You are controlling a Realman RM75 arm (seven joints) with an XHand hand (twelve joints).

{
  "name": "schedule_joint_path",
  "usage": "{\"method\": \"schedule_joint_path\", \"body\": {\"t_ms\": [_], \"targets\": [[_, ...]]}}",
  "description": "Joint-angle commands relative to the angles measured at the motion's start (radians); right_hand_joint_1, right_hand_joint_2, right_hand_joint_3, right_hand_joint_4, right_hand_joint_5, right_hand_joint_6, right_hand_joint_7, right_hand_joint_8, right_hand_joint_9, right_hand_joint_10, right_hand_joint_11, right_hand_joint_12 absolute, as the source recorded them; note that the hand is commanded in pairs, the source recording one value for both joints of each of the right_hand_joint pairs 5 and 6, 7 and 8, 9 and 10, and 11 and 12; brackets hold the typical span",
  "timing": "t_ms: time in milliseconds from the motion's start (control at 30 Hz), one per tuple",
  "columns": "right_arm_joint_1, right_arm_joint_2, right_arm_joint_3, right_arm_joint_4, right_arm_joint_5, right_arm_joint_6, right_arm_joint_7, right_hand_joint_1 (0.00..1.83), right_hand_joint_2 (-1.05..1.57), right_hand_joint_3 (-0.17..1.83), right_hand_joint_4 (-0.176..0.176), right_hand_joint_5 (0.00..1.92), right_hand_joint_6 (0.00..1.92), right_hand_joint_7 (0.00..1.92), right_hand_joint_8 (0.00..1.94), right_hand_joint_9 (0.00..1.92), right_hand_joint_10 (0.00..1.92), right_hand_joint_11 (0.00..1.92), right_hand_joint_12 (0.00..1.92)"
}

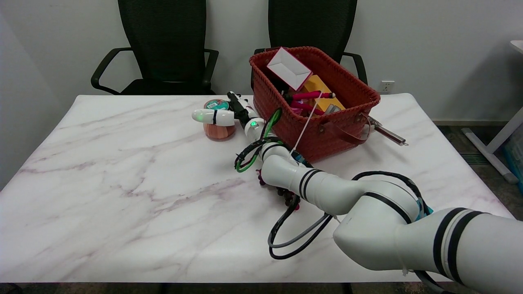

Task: Pick up the wooden mortar.

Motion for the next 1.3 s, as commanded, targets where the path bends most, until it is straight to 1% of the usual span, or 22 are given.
{"method": "schedule_joint_path", "body": {"t_ms": [33,267,567,633,667,700,800,867,967,1033,1100,1133,1167,1200,1233,1300], "targets": [[-0.023,-0.005,-0.001,0.018,0.019,-0.005,0.002,0.91,0.04,-0.17,0.000,0.00,0.00,0.23,0.23,0.12,0.12,0.00,0.00],[-0.035,-0.004,0.000,0.046,0.020,-0.005,0.002,0.91,0.04,-0.17,0.000,0.00,0.00,0.27,0.27,0.15,0.15,0.00,0.00],[-0.040,-0.009,-0.005,0.057,0.020,-0.001,0.002,0.92,0.03,-0.17,0.000,0.11,0.11,0.34,0.34,0.18,0.18,0.00,0.00],[-0.040,-0.009,-0.005,0.057,0.020,-0.004,0.002,0.93,0.04,-0.17,0.000,0.22,0.22,0.37,0.37,0.19,0.19,0.00,0.00],[-0.040,-0.009,-0.005,0.057,0.020,-0.005,0.002,0.94,0.04,-0.17,0.000,0.25,0.25,0.38,0.38,0.19,0.19,0.00,0.00],[-0.040,-0.010,-0.005,0.057,0.020,-0.005,0.002,0.94,0.04,-0.17,0.000,0.32,0.32,0.39,0.39,0.20,0.20,0.00,0.00],[-0.042,-0.012,-0.005,0.057,0.020,-0.005,0.002,0.96,0.04,-0.17,0.000,0.51,0.51,0.50,0.50,0.27,0.27,0.00,0.00],[-0.044,-0.014,-0.005,0.057,0.020,-0.005,0.002,0.96,0.04,-0.17,0.000,0.56,0.56,0.57,0.57,0.33,0.33,0.00,0.00],[-0.048,-0.018,-0.005,0.056,0.020,-0.005,0.002,0.97,0.04,-0.17,0.000,0.55,0.55,0.62,0.62,0.36,0.36,0.00,0.00],[-0.055,-0.020,-0.011,0.056,0.020,-0.005,0.002,1.01,0.03,-0.08,0.000,0.52,0.52,0.65,0.65,0.36,0.36,0.00,0.00],[-0.060,-0.025,-0.012,0.055,0.019,-0.005,-0.003,1.03,0.05,-0.02,0.000,0.49,0.49,0.55,0.55,0.32,0.32,0.00,0.00],[-0.062,-0.027,-0.012,0.052,0.016,-0.005,-0.004,1.03,0.07,0.02,0.000,0.35,0.35,0.42,0.42,0.26,0.26,0.00,0.00],[-0.063,-0.031,-0.012,0.049,0.012,-0.005,-0.006,1.04,0.07,0.04,0.000,0.27,0.27,0.39,0.39,0.24,0.24,0.00,0.00],[-0.064,-0.032,-0.016,0.044,0.011,-0.005,-0.006,1.06,0.06,0.05,0.000,0.13,0.13,0.32,0.32,0.20,0.20,0.00,0.00],[-0.064,-0.033,-0.020,0.040,0.011,-0.005,-0.006,1.06,0.05,0.05,0.000,0.07,0.07,0.26,0.26,0.16,0.16,0.00,0.00],[-0.064,-0.036,-0.030,0.032,0.011,-0.005,-0.006,1.05,0.04,0.06,0.000,0.02,0.02,0.18,0.18,0.10,0.10,0.00,0.00]]}}
